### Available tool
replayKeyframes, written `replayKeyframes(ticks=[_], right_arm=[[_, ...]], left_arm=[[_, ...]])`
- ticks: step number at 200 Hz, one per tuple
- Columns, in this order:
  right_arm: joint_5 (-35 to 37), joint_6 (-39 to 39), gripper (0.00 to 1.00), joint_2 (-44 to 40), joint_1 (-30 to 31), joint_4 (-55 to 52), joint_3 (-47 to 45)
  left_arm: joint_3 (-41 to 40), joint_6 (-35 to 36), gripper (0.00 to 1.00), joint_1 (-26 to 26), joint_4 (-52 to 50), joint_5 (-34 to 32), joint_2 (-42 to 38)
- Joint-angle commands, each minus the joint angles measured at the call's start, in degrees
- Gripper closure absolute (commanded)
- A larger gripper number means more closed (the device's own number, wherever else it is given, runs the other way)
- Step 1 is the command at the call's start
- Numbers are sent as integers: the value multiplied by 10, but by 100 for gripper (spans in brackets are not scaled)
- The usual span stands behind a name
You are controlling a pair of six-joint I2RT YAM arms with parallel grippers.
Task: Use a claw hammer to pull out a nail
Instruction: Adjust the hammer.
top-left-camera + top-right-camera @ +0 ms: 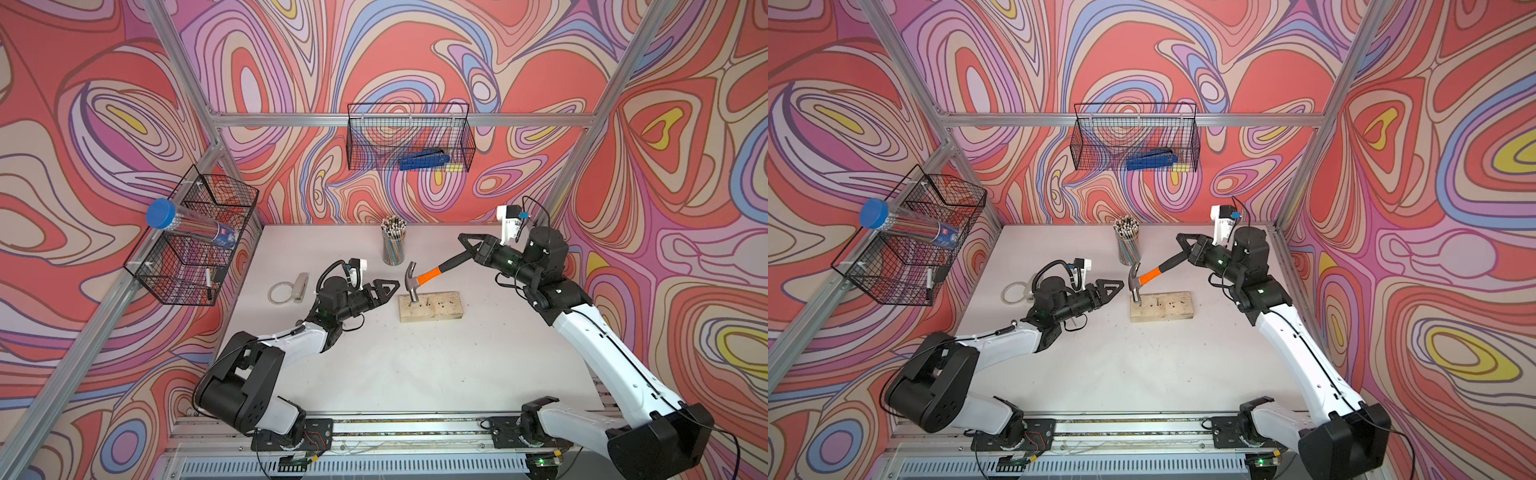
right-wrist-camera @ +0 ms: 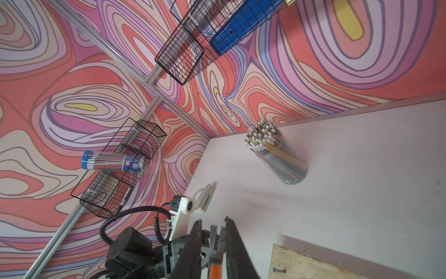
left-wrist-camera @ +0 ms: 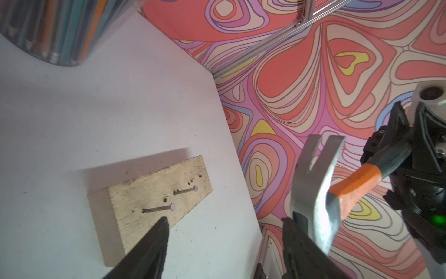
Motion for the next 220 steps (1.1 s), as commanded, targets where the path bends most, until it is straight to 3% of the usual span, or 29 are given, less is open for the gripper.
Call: replayKeyframes(ticks=[1, 58, 129, 194, 220], right_arm=[[-28, 63, 100, -12, -1, 109, -10], [-13, 60, 100, -26, -2, 115, -25], [7, 37, 100, -40, -8, 86, -14], [-39, 116, 100, -15, -8, 212, -59], [-19, 96, 100, -31, -9, 196, -60]], left_arm=[[-8, -102, 23, 3, 230, 56, 41], [-7, -85, 28, -1, 235, 54, 19], [-7, -84, 23, -3, 236, 58, 1], [29, -72, 18, -45, 237, 62, 15], [33, -72, 24, -47, 237, 58, 15]])
